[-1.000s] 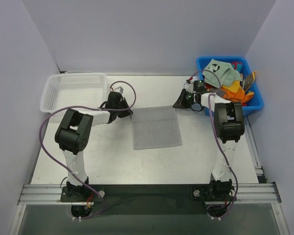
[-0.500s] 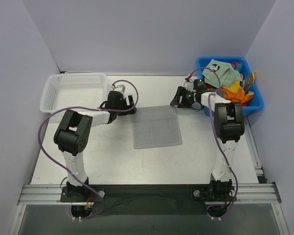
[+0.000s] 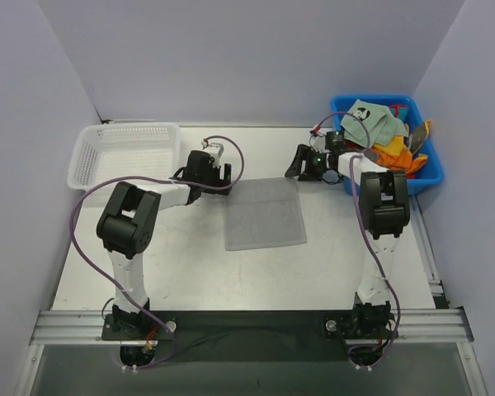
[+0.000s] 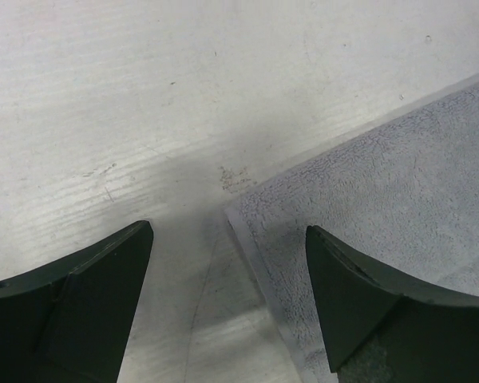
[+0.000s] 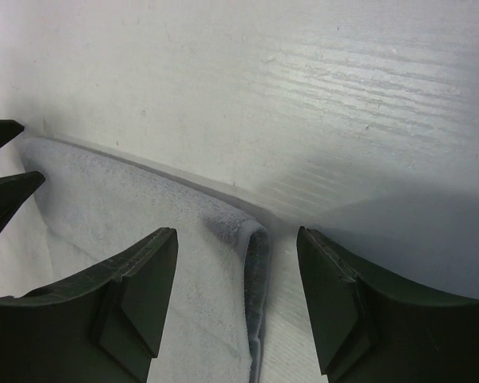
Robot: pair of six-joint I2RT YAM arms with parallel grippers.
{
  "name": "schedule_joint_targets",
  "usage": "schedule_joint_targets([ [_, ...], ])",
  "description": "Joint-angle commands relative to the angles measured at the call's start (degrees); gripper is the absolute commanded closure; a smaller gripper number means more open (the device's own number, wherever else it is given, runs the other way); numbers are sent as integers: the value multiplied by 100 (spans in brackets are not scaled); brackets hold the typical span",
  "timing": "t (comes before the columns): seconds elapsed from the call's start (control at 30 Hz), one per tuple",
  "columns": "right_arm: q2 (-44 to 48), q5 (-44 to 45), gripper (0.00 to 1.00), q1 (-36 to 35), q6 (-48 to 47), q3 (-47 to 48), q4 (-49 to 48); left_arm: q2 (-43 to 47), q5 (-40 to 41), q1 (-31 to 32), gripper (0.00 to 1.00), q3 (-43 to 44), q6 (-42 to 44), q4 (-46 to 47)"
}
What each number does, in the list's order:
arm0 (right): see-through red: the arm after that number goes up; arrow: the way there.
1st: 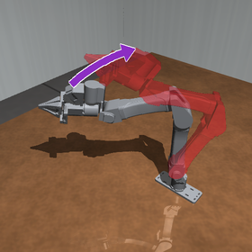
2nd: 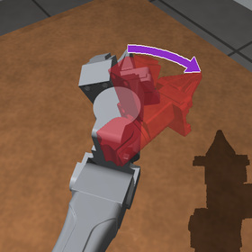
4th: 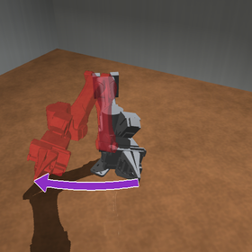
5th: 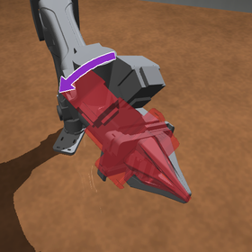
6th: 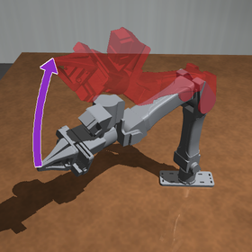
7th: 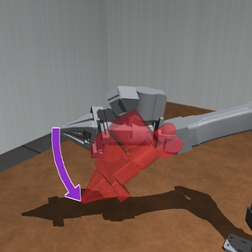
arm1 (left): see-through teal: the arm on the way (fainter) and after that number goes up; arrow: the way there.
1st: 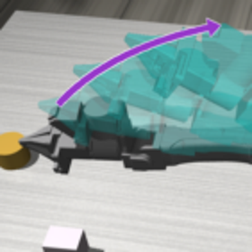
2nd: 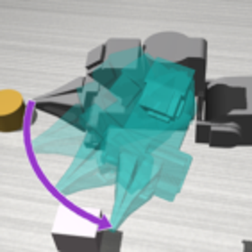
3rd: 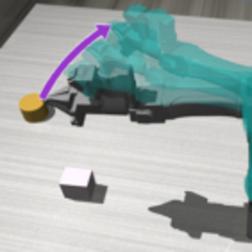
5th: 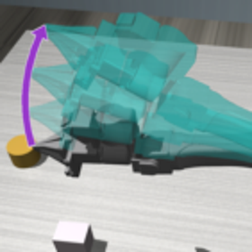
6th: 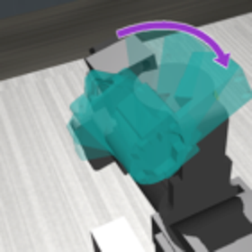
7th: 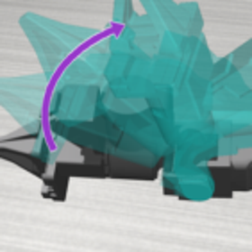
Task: Fold and stack the towels
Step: Fold the towel
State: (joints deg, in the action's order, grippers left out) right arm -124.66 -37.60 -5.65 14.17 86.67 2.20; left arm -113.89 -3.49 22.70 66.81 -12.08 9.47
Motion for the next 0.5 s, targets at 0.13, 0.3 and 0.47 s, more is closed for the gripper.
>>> schedule_joint_targets([
  [0.13, -252, -36, 38, -24, 129, 157, 378, -327, -231, -20, 18, 676, 250, -630],
  [0.3, 589, 691, 38, -155, -11, -589, 273, 390, 303, 77, 14, 203, -303, -825],
  [0.47, 1557, 1624, 38, -375, -73, -1125, 246, 1253, 1252, 418, 11, -53, -1094, -1315],
])
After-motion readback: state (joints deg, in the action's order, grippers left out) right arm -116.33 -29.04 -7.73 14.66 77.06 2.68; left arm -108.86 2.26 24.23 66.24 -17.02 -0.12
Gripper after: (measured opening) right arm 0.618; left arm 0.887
